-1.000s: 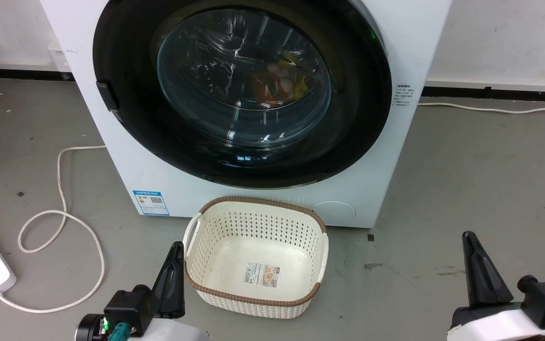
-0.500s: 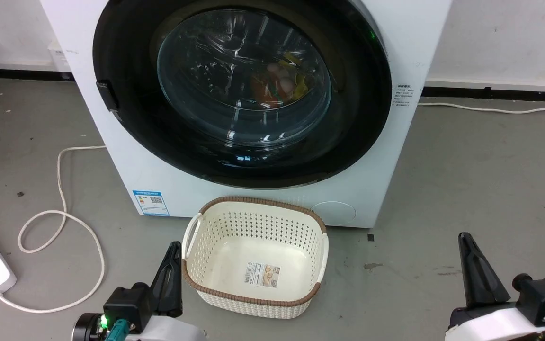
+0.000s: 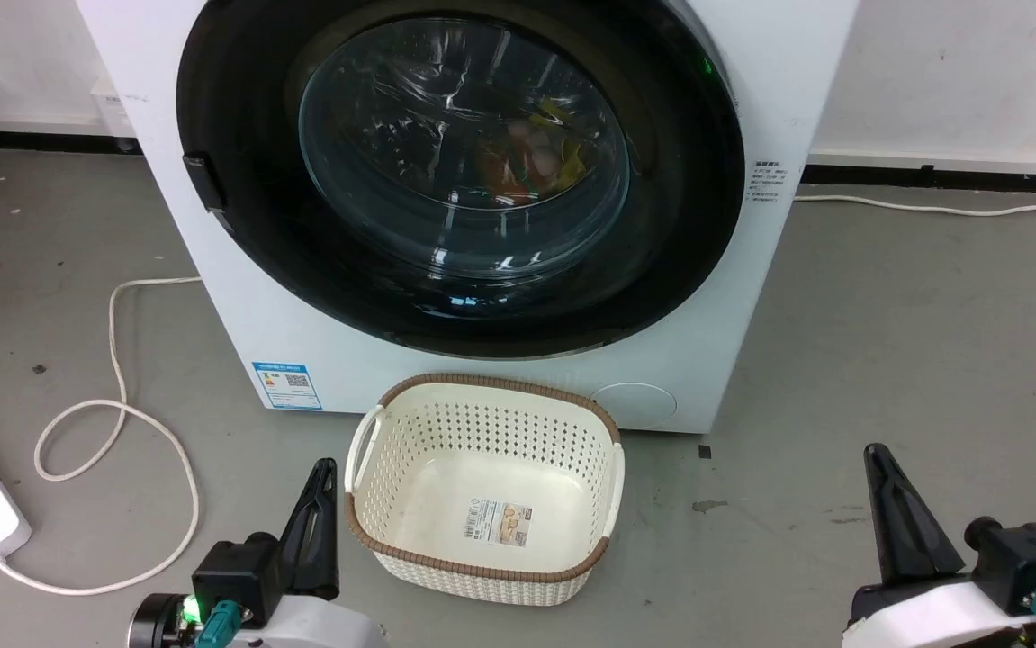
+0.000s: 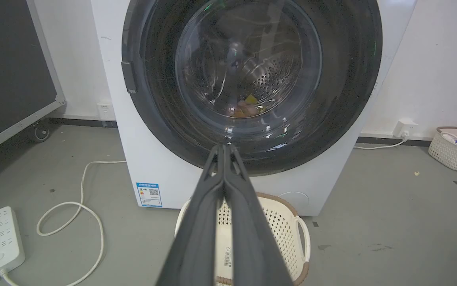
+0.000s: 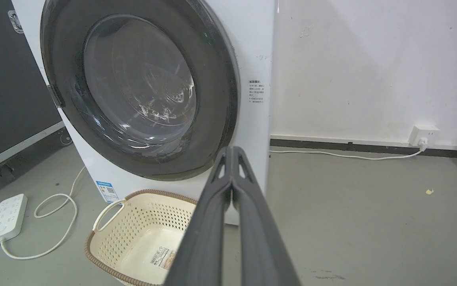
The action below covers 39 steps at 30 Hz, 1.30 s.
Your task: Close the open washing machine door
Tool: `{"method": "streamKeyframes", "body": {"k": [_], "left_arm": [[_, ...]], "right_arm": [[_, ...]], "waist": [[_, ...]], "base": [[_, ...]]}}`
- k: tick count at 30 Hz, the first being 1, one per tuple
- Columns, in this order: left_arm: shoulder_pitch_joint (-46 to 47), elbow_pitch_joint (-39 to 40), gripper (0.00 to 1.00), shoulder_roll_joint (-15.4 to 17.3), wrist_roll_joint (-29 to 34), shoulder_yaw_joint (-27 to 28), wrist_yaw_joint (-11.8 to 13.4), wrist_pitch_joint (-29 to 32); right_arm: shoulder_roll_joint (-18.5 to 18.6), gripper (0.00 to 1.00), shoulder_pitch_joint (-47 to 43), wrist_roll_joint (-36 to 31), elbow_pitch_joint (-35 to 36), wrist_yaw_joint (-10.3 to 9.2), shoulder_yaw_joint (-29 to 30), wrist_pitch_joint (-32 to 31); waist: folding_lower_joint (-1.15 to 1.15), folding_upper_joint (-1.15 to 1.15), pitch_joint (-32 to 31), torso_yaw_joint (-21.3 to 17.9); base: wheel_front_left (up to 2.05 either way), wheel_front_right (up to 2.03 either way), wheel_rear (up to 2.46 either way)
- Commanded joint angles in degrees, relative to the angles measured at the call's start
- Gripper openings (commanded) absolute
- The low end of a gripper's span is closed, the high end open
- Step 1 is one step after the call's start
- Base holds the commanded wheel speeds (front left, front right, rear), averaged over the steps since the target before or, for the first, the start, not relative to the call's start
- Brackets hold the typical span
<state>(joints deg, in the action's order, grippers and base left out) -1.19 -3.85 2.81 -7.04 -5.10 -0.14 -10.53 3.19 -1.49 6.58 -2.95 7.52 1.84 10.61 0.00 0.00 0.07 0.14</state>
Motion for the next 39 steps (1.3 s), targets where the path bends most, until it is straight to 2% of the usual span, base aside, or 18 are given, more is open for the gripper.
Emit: {"method": "streamKeyframes", "body": {"k": [1,39], "left_arm": [[0.34,0.42,0.0,0.03,0.55,0.2,0.04,0.36],[0.71,1.92,0.0,0.05,3.38,2.34,0.08,4.8]], "right_arm": [[-0.1,0.0,0.44,-0.53,0.51,-0.01,-0.1,-0.41],[-0.19,0.0,0.9,-3.17,1.58,-0.02,-0.86,-4.87]], "waist": [[0.0,0.0,0.0,0.0],[0.0,0.0,-0.03,-0.06]], "base": [[0.0,0.0,0.0],[0.0,0.0,0.0]]}}
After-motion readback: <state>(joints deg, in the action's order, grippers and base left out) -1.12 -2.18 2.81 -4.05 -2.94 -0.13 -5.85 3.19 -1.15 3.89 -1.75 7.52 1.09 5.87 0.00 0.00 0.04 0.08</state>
